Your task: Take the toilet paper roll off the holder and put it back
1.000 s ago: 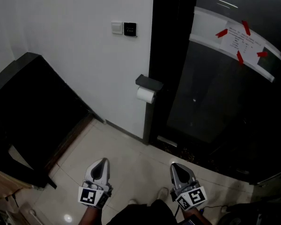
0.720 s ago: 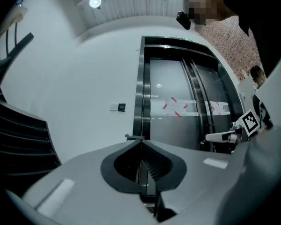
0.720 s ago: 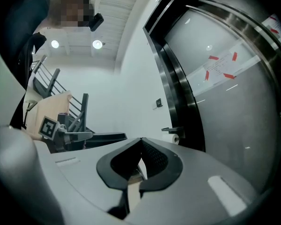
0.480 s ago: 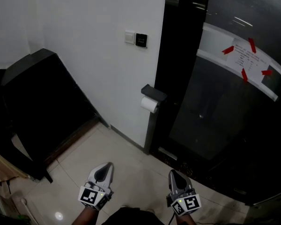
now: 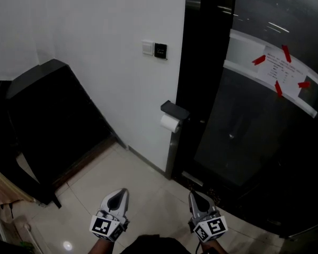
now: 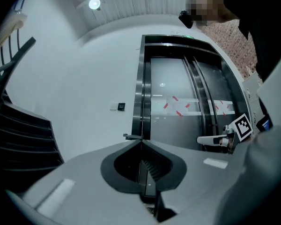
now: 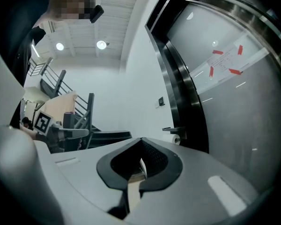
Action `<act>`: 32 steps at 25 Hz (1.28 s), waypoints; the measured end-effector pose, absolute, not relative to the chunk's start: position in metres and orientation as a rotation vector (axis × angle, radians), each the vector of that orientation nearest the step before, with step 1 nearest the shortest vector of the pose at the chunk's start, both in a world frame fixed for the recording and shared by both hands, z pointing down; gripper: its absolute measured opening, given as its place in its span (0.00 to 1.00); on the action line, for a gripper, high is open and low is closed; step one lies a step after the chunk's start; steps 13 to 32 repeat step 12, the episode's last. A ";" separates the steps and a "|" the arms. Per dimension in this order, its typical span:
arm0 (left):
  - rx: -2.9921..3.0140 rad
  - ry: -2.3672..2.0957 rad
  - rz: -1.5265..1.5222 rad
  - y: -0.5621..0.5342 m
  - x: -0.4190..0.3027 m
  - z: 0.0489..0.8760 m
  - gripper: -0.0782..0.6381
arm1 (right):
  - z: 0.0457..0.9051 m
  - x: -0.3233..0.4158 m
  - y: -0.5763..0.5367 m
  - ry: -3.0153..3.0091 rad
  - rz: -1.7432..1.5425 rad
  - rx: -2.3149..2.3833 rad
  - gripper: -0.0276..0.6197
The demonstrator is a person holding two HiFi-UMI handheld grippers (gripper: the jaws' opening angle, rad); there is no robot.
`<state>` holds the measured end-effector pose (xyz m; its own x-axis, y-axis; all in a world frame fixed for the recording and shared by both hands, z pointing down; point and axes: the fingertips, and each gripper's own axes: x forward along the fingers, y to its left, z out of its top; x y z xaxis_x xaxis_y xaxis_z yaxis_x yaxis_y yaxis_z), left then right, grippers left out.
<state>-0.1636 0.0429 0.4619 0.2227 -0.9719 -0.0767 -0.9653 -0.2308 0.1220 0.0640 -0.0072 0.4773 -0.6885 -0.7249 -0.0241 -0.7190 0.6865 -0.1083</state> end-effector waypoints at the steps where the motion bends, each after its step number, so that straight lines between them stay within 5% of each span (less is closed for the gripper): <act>1: 2.410 -1.922 -0.215 0.043 -0.165 0.462 0.11 | 0.476 0.063 -0.008 2.826 -0.136 -1.204 0.06; 32: 2.382 -1.940 -0.230 0.031 -0.177 0.465 0.11 | 0.482 0.067 -0.019 2.766 -0.173 -1.214 0.06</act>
